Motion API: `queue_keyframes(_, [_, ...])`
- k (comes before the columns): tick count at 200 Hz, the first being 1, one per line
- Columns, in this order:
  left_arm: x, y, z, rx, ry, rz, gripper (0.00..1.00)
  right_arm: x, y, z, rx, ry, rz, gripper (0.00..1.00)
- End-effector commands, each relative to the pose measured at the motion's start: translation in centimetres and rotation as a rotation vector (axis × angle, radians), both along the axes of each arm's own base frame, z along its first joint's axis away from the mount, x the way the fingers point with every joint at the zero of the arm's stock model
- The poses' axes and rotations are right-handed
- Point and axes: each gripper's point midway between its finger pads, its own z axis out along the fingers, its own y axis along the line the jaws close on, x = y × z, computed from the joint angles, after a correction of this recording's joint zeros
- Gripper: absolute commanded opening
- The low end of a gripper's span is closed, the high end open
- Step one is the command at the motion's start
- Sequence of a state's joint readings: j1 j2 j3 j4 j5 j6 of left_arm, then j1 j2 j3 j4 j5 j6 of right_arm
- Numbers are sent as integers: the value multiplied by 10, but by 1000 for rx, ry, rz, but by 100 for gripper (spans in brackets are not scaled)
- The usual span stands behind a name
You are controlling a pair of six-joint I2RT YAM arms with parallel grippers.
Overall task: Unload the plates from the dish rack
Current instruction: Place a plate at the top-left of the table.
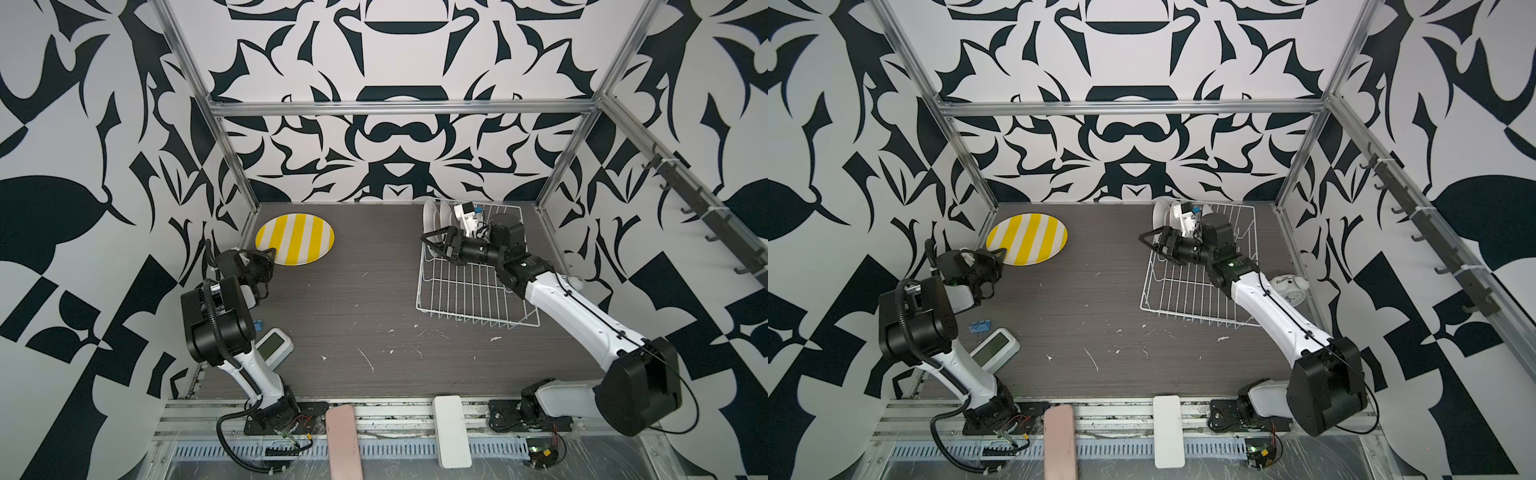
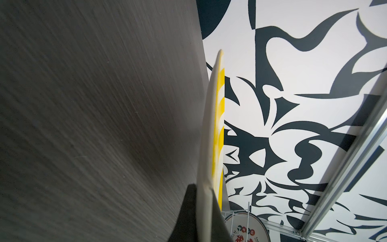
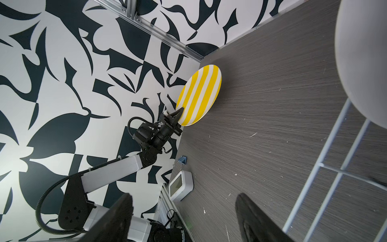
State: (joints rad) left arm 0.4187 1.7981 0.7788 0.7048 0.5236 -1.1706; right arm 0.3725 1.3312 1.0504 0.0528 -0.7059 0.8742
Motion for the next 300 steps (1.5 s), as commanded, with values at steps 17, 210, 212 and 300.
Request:
queue_keyframes(17, [11,9,8,39,-29,12,0,-4,-5,8,-23,-58,-9,81])
queue_keyframes(210, [5,14,-27,50,106,27,0,-3,-11,-11,-72,-22,-22,81])
queue_keyframes(212, [5,14,-27,51,106,28,0,-3,-11,-11,-72,-22,-22,81])
queue_keyframes(300, [-1,17,-35,68,165,47,29,-4,-14,-12,-83,-21,-26,81])
